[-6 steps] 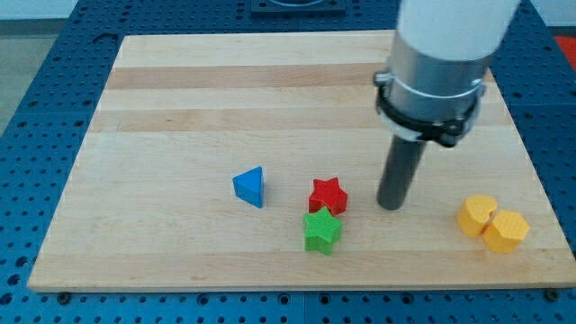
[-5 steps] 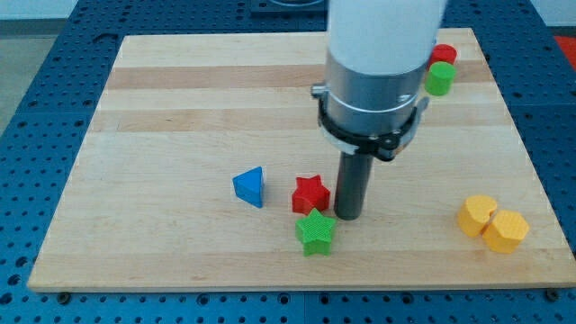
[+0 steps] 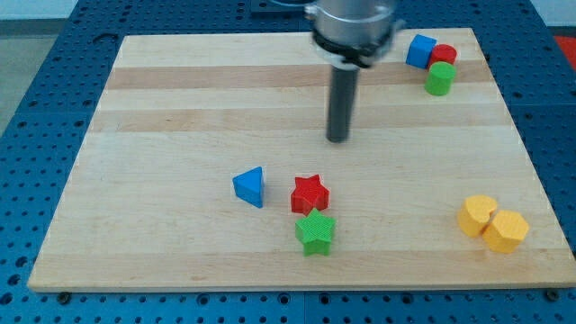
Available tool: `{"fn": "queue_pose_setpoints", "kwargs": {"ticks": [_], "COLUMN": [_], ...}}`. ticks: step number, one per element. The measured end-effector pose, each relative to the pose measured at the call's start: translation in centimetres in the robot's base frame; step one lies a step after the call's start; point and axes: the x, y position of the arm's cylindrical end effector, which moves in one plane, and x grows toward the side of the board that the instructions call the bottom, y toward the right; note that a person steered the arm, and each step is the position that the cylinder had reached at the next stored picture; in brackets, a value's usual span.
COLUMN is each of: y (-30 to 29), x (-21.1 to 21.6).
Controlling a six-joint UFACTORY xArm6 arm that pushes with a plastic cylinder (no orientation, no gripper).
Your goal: Push the blue triangle slightly up
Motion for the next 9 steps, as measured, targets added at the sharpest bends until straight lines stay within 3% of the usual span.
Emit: {"fn": "queue_pose_setpoints", "kwargs": {"ticks": [2, 3, 4, 5, 7, 9], "y": [-14.1, -18.8, -19.1, -15.1, -10.5, -8.4], "x": [-2.1, 4.3, 12.6, 16.0, 9.1, 5.0]}}
